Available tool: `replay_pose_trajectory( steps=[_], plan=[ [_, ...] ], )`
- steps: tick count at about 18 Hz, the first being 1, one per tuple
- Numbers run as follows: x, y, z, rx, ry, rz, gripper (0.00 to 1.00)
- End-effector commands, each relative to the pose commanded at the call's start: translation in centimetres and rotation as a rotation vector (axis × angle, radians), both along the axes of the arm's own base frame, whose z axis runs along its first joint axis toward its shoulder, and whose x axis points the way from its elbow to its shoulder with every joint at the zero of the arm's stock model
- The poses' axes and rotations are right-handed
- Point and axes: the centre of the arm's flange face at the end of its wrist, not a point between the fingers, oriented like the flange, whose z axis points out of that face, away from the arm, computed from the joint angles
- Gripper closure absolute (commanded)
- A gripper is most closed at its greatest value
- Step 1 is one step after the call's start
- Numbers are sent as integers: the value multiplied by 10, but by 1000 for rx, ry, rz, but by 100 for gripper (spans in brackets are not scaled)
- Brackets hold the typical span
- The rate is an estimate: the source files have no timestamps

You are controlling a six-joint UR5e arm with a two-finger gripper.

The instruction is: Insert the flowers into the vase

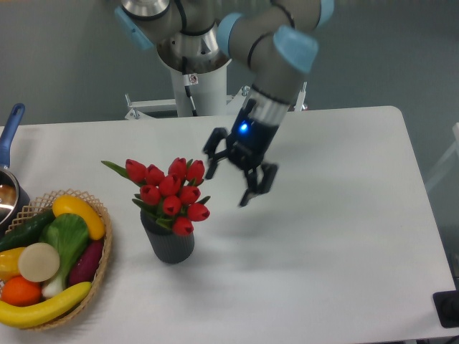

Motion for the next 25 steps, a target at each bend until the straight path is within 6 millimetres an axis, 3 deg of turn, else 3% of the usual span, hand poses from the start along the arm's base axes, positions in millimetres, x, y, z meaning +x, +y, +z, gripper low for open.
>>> replay_pose_trajectory(
  steps=[3,10,18,25],
  plan=[
    [-13,-16,41,-20,52,51,0],
    [-32,-77,84,-379,167,-88,0],
    [-52,-145,95,-548,201,-333,0],
    [-49,-148,95,-547,206,-343,0]
  ],
)
